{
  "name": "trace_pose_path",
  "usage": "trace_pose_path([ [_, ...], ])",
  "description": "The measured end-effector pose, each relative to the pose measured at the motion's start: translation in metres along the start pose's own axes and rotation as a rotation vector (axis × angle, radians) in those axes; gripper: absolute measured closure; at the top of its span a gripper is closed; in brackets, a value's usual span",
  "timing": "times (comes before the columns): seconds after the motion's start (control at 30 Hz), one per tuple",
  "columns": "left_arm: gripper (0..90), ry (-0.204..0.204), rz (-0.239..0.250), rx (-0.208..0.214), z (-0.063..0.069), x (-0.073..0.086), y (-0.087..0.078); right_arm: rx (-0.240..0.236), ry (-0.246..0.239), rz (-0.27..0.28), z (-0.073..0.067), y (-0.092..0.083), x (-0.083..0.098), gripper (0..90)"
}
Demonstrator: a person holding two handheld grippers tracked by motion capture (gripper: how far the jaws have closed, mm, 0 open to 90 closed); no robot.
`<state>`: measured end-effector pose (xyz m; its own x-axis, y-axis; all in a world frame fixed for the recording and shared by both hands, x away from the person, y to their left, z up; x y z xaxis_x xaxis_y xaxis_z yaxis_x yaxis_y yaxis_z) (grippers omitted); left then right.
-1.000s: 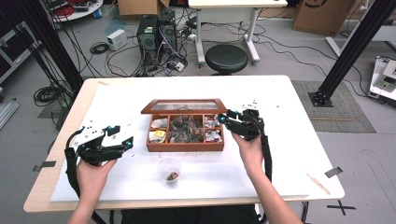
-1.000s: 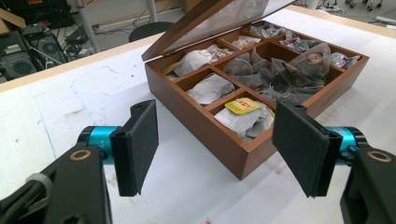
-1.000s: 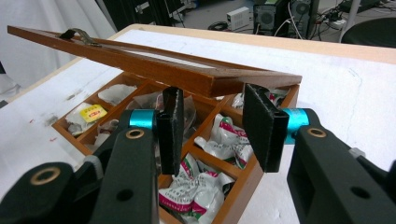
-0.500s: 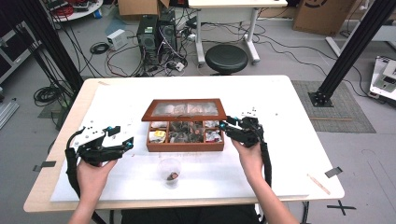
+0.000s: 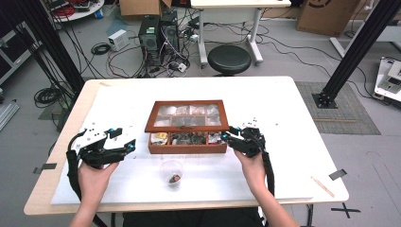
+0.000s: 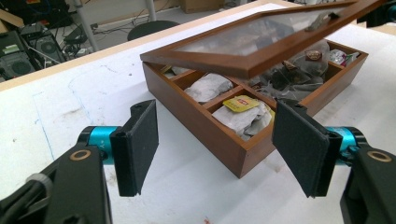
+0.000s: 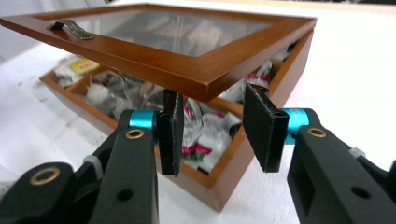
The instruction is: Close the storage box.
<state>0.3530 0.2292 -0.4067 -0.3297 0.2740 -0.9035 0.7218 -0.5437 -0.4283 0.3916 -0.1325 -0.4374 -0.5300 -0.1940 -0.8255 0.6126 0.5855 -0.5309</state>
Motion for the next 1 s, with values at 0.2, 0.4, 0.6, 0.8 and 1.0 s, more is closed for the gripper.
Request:
trace_pose_path([
  [0.2, 31.6, -0.001, 0.0, 0.001, 0.001, 0.0, 0.0, 0.012, -0.008, -0.017, 0.0, 0.003, 0.009, 59.7],
  [0.4, 31.7, 0.001, -0.002, 0.003, 0.0, 0.001, 0.0, 0.017, -0.013, -0.038, 0.0, 0.006, 0.017, 59.5],
  [0.6, 31.7, 0.001, -0.006, 0.003, 0.0, 0.001, 0.0, 0.016, -0.01, -0.061, 0.0, 0.009, 0.024, 58.9],
  [0.8, 31.7, 0.002, -0.005, 0.002, 0.0, 0.001, 0.001, 0.017, -0.008, -0.08, -0.001, 0.009, 0.029, 58.5],
  [1.0, 31.7, 0.002, -0.008, 0.004, 0.001, 0.002, 0.001, 0.02, -0.009, -0.094, -0.001, 0.009, 0.033, 58.3],
])
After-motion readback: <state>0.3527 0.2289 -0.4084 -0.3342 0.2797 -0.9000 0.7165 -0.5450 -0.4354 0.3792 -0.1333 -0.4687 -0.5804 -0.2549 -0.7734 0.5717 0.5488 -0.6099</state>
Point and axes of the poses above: each handheld gripper's, and its own axes: y roughly forward along the jaws, x roughly out of its underside, z roughly to its right, the point moved 8 cm from there along y, roughly forward along the jaws, and after that the axes turned 3 degrees about -z, right-handed, at the moved point
